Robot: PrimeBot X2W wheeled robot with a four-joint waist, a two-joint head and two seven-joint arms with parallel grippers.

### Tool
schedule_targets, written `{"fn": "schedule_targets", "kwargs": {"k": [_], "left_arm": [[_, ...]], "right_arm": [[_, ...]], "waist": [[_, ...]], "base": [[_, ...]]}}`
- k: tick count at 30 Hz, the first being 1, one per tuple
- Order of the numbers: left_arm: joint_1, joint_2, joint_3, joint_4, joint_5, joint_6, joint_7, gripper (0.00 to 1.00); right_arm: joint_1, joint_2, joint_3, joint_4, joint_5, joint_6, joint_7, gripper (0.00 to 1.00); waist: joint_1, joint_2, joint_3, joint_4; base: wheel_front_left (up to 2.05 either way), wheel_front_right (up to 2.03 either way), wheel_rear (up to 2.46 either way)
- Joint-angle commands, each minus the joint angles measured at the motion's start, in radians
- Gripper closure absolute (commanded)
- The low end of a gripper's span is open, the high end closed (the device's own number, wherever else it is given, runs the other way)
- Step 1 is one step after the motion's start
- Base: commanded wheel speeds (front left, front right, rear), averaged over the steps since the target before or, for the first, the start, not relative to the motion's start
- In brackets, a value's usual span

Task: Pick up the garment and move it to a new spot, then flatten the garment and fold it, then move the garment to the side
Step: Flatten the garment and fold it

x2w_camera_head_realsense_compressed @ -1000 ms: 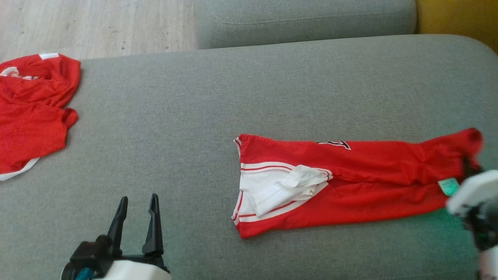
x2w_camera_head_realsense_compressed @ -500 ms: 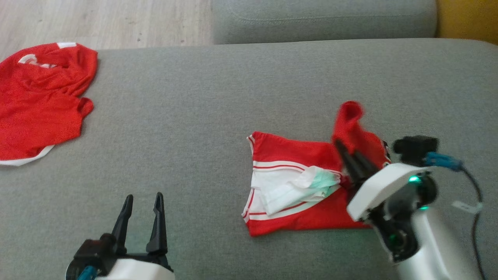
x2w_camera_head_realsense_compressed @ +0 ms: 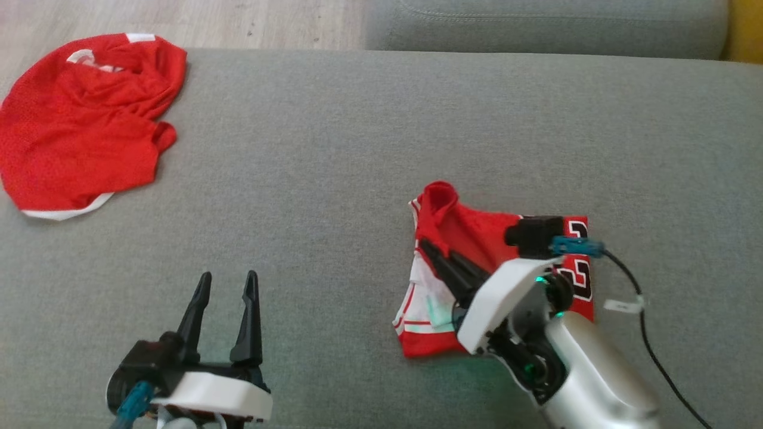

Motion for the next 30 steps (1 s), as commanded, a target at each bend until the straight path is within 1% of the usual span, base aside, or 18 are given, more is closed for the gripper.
{"fn": "schedule_targets", "kwargs": {"k": [1,2,3,4,8,12,15,19,22,25,30], "left_arm": [[-0.052,0.004,0.026,-0.02,0.009,-0.005,-0.009,0.0],[-0.055,0.001,0.023,-0.016,0.009,-0.006,-0.009,0.0],[-0.058,-0.002,0.021,-0.013,0.009,-0.007,-0.009,0.0],[-0.06,-0.004,0.019,-0.009,0.009,-0.008,-0.01,0.0],[-0.061,-0.01,0.016,0.003,0.006,-0.011,-0.012,0.0],[-0.061,-0.013,0.018,0.009,0.005,-0.011,-0.014,0.0],[-0.061,-0.015,0.018,0.011,0.006,-0.011,-0.017,0.0],[-0.062,-0.021,0.011,0.013,0.01,-0.011,-0.019,0.0],[-0.062,-0.027,0.006,0.017,0.012,-0.008,-0.019,0.0],[-0.059,-0.032,0.003,0.023,0.011,-0.005,-0.02,0.0],[-0.037,-0.041,0.006,0.038,0.005,0.001,-0.023,0.0]], "right_arm": [[-0.041,0.01,0.028,-0.018,0.009,0.004,-0.013,1.0],[-0.05,0.01,0.043,0.003,0.015,0.004,-0.016,0.81],[-0.058,0.01,0.053,0.02,0.022,0.004,-0.026,0.47],[-0.066,0.01,0.063,0.035,0.023,0.004,-0.037,0.0],[-0.087,0.01,0.088,0.067,0.033,0.004,-0.079,0.0],[-0.097,0.01,0.063,0.067,0.006,0.004,-0.139,0.0],[-0.092,0.01,-0.027,0.056,-0.091,0.004,-0.212,0.0],[-0.06,0.01,-0.153,0.026,-0.232,0.004,-0.267,0.0],[-0.02,0.01,-0.237,-0.016,-0.328,0.004,-0.288,0.0],[0.031,0.01,-0.309,-0.061,-0.398,0.004,-0.303,0.0],[0.139,0.01,-0.389,-0.12,-0.492,0.004,-0.323,0.0]], "waist": [[-0.0001,0.0,0.002,0.004],[-0.0001,0.0,0.003,0.006],[-0.0001,0.0,0.003,0.007],[-0.0001,0.0,0.003,0.008],[-0.0001,0.0,0.003,0.003],[-0.0001,0.0,0.002,-0.01],[-0.0001,0.0,-0.002,-0.027],[-0.0001,0.0,-0.008,-0.041],[-0.0001,0.0,-0.016,-0.05],[-0.0001,0.0,-0.027,-0.059],[-0.0001,0.0,-0.062,-0.076]], "base": [[0.0,0.0,0.0],[0.0,0.0,0.0],[0.0,0.0,0.0],[0.0,0.0,0.0],[0.0,0.0,0.0],[0.0,0.0,0.0],[0.0,0.0,0.0],[0.0,0.0,0.0],[0.0,0.0,0.0],[0.0,0.0,0.0],[0.0,0.0,0.0]]}}
